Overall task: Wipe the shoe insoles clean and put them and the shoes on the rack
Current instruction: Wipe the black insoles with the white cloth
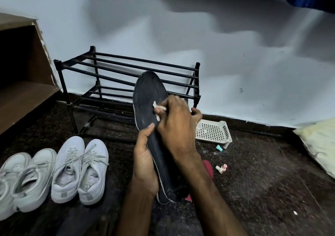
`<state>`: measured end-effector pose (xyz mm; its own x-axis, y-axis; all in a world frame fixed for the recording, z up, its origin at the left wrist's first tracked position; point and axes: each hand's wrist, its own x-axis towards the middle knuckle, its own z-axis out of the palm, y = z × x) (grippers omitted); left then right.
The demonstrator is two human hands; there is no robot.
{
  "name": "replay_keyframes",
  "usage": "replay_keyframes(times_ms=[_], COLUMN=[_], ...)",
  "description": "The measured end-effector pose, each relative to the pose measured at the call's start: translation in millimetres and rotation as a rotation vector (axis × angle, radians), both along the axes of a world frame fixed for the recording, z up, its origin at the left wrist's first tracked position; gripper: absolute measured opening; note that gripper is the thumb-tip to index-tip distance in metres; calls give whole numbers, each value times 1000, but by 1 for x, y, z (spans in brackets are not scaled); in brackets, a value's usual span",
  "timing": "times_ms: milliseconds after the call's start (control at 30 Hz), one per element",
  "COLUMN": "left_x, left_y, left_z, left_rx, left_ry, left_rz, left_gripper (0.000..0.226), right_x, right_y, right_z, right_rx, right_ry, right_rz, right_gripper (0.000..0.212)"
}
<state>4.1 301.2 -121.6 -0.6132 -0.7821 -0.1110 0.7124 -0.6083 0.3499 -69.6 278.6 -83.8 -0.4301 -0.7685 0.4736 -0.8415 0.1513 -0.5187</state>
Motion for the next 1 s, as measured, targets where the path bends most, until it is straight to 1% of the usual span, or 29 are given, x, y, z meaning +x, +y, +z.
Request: replay_keyframes(times_ms=[100,167,267,333,433,500,567,667,733,800,900,933,967,1000], left_x=[1,-1,-2,0,3,3,4,2,0,-1,-2,-2,-3,-5], left_y=[-5,-3,1,-2,-10,-10,-10,-10,-12,-14,-22,-24,-25,-27], left_z=[1,-1,-6,-3,0,-2,-5,-12,-15,-15,-19,-23,-26,-30], left_rx=[16,10,4,-12,-33,-63,-97,-199,-241,-261,-217,-193,-164,-140], left_ry=[45,37,-15,-25,56,44,46,-48,-90,-84,-36,-31,-29,-35], left_rz=[57,44,-3,-1,7,-1,-21,-96,-114,-89,-83,-100,-114,-121], left_gripper=[29,27,39,39,42,46,48,62,66,64,66,69,72,75], right_x=[18,13,-8,-10,7,10,2,-22,-35,-41,-43,-44,-47,-48], right_y=[31,35,9,0,14,26,21,-3,-16,-17,-4,3,7,12], right_z=[-23,-29,-12,-4,-18,-31,-28,-6,6,6,-8,-16,-24,-29], right_rx=[-19,-21,-46,-77,-84,-72,-97,-159,-108,-90,-154,-178,-215,-248], right_ry=[86,112,93,57,94,96,79,87,79,48,50,1,-111,-271], right_rz=[15,-9,-73,-49,4,1,-17,-91,-123,-81,-20,-6,12,43], right_gripper=[15,14,9,10,14,13,12,9,5,3,5,7,8,9])
